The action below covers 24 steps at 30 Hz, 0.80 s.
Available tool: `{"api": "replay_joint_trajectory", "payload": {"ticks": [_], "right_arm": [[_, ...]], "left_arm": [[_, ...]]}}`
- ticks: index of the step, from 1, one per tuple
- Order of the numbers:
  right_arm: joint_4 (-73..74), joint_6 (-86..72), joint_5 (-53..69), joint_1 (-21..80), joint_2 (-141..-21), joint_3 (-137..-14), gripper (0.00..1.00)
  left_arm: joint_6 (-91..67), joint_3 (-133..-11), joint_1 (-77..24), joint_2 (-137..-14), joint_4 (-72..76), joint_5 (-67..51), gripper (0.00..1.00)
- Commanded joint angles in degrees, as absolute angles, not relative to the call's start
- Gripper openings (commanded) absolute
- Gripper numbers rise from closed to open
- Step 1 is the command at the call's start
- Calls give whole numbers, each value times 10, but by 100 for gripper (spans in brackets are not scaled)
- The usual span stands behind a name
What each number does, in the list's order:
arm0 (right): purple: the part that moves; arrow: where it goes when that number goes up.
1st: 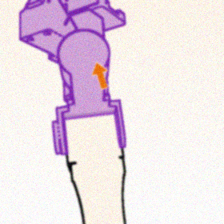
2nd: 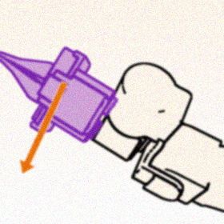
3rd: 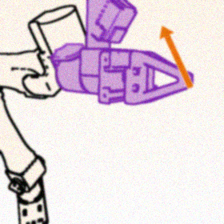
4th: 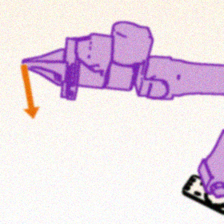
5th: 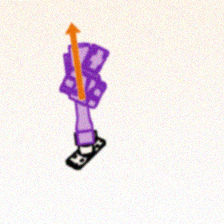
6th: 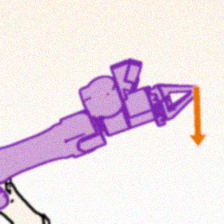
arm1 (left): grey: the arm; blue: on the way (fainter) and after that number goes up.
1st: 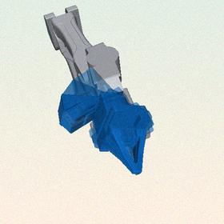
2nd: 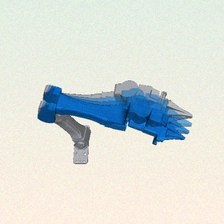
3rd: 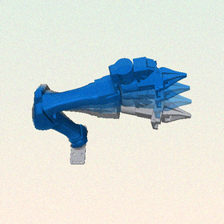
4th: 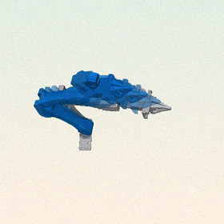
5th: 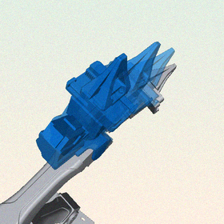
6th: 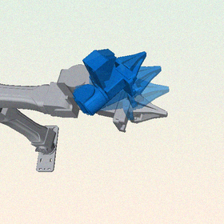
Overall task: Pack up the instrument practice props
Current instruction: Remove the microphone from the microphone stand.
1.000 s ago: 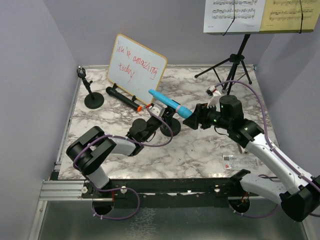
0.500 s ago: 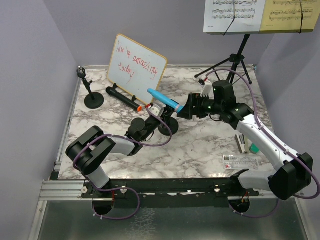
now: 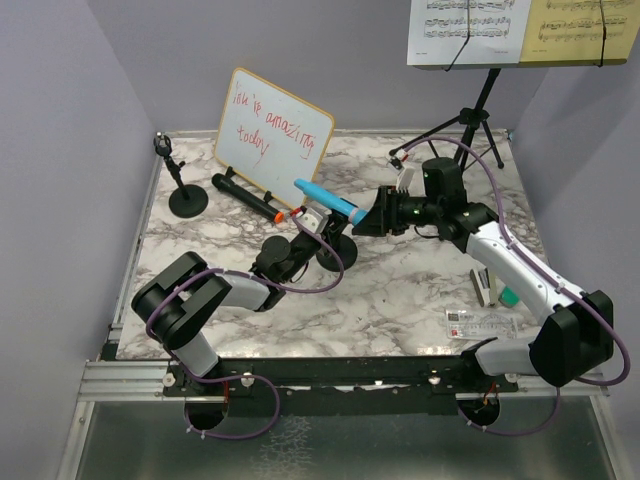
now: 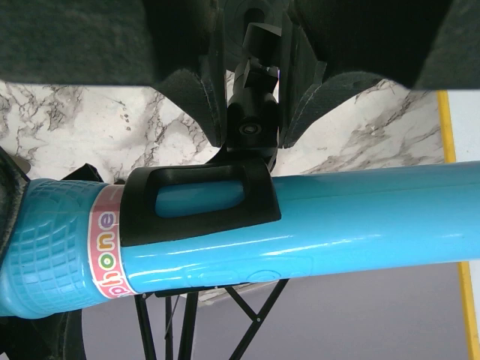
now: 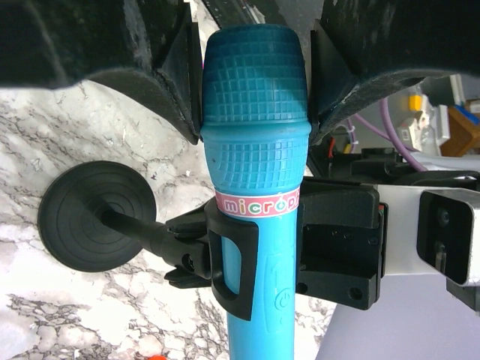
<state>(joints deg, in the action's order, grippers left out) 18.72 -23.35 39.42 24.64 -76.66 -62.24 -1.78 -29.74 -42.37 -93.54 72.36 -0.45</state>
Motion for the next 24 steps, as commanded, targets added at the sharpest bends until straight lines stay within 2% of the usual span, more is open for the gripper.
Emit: {"api": "replay_joint_trajectory", "payload": {"ticks": [1,5,11,17,24], "right_arm": [[150,-248,446,237,-759,-606,40],[159,-240,446,234,-744,-588,17],[192,-208,463,234,-722,-546,2],[216,-178,477,234,-698,-501,1],[221,-165,485,234,-665,-455,1]], "left_arm": [[-3,-280,-421,-935,691,-4,0],[-28,-289,-417,-935,672,45,0],[-90,-312,-390,-928,592,133,0],[-151,-306,-366,-909,559,213,0],[-201,-299,-340,-893,525,251,0]]}}
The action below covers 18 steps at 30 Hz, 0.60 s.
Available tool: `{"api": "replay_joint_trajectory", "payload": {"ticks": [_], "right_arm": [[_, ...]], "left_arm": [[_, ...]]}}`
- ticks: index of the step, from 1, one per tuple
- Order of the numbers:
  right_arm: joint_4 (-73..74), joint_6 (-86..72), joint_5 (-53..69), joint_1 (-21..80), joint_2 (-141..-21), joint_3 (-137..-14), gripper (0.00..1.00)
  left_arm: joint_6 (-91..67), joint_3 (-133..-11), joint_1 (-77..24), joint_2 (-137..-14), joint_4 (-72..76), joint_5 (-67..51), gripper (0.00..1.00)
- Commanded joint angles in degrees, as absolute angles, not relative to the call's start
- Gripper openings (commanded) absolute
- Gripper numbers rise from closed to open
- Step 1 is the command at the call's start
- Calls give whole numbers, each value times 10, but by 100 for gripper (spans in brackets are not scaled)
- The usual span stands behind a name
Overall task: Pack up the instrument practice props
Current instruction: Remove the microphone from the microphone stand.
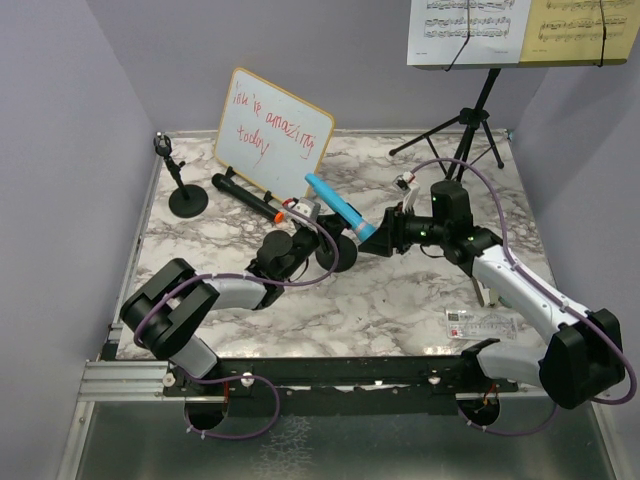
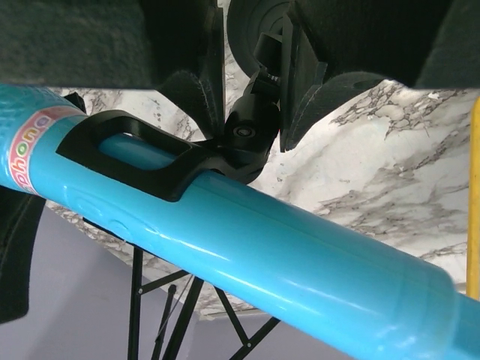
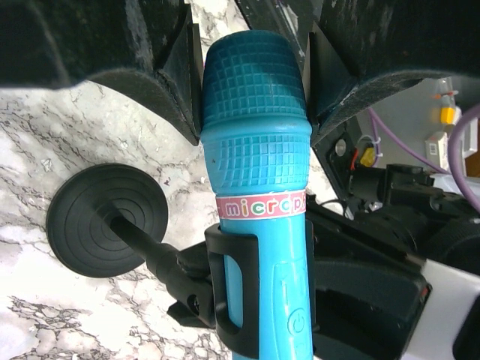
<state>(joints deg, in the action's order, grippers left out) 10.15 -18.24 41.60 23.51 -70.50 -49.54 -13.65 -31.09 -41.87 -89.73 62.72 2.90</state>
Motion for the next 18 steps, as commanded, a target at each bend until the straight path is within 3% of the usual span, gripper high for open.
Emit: {"api": "replay_joint_trajectory", "payload": {"ticks": [1,13,15,18], "right_arm": [[221,-163,487,234,-660,-448,1],[161,-187,504,234,-618,-373,3],[155,-187,506,234,-621,-387,18],[144,-189,503,234,-635,-422,51]], "left_arm": [[-202,-298,-339,-891,522,256,0],[-191,-302,-335,-887,519,217,0],[-171,-302,-335,-889,533,172,0],[-147,-302,-335,-894,552,116,0]]}}
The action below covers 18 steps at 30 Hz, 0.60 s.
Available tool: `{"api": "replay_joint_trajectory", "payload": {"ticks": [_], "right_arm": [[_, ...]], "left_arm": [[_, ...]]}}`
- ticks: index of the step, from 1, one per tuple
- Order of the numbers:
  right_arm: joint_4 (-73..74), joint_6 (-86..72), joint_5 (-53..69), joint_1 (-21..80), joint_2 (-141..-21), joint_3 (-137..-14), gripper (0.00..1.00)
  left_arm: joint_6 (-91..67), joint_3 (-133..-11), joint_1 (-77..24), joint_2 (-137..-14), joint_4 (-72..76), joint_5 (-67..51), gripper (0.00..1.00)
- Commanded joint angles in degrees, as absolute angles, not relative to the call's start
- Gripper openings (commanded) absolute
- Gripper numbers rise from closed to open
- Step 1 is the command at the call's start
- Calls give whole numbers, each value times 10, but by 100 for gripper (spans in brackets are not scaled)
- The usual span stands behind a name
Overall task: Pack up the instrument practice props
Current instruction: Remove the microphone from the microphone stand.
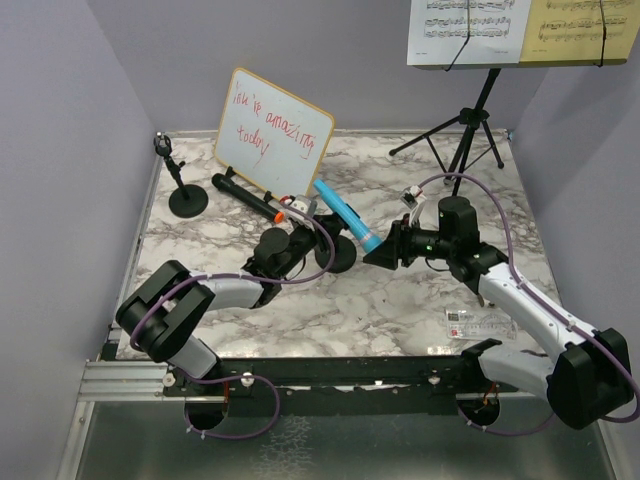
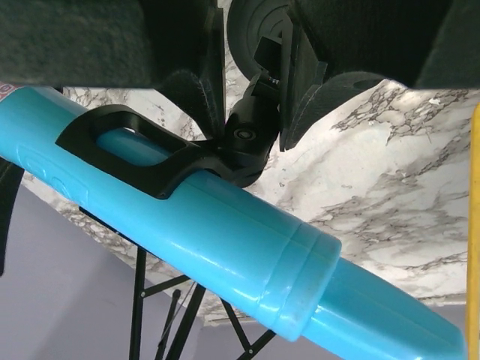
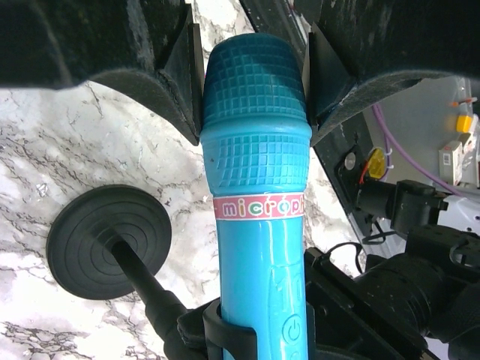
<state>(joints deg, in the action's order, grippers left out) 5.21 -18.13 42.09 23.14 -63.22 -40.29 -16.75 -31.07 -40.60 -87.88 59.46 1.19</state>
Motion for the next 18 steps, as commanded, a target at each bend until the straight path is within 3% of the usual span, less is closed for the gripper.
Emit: {"api": "replay_joint_trajectory", "payload": {"ticks": [1,5,8,18], "right_arm": [[144,-190,498,234,-642,-436,59],[142,-172,466,234,-668,-495,81],[133,-158,456,234,-692,-531,90],[155,-111,433,233,-783,-643,100]], "left_arm": [[-140,-302,-335,-896,557,99,0],[-127,-303,-337,-902,571,51,0],[-113,-303,-341,-902,579,20,0],[-73,-297,-349,-904,605,-62,0]]}}
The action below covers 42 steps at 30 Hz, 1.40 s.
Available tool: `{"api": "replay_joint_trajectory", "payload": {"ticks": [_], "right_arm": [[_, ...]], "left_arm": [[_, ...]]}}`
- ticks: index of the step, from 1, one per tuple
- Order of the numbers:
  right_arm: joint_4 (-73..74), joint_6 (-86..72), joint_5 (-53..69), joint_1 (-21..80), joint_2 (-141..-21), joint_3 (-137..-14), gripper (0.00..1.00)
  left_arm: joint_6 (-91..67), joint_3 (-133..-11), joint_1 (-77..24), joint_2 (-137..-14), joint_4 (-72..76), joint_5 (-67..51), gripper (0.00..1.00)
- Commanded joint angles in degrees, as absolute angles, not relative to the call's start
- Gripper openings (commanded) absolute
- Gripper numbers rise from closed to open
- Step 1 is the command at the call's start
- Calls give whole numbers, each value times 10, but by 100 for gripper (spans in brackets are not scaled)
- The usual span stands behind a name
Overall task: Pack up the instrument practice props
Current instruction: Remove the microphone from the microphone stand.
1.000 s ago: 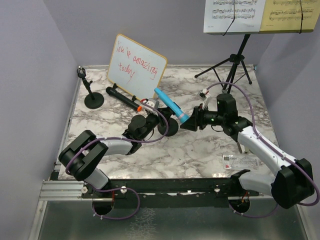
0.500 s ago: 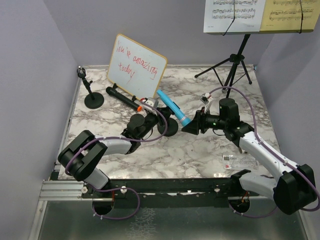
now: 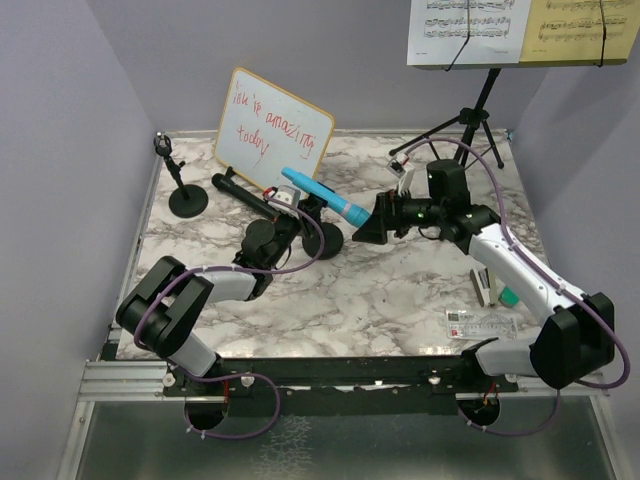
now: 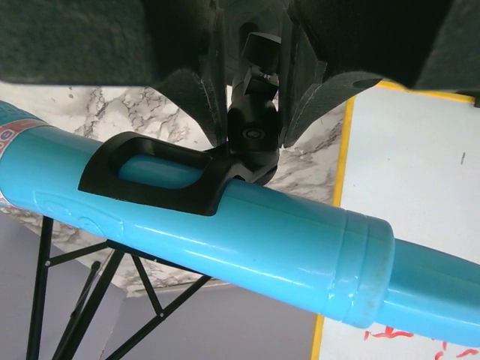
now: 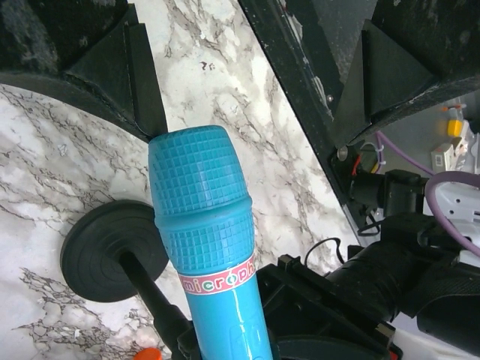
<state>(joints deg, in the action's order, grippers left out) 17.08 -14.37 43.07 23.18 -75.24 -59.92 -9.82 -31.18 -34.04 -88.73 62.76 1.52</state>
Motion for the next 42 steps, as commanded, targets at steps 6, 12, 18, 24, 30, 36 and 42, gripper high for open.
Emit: {"api": "replay_joint_trajectory", "payload": {"ticks": [6,12,18,24,30,36,42], "right_arm": [[197,-79,347,231,-828,-692,100],[201,-68,287,227,-816,-668,100],[212,-35,244,227,-793,-677,100],[204,-5,397,228,-816,-707,100],[193,-13,491,230,-879,-748,92],[202,-10,515,236,-925,-767,82],[190,-15,565,237,-941,-758,69]], "left_arm": [[-70,-294,-351,-905,612,-58,0],[-69,-290,-351,-899,610,-38,0],[-69,-293,-351,-905,610,-41,0],[-67,-295,-351,-903,610,-76,0],[-67,-297,-351,-905,609,-92,0],[-65,-295,-351,-901,611,-95,0],[-64,-295,-351,-903,613,-100,0]]}}
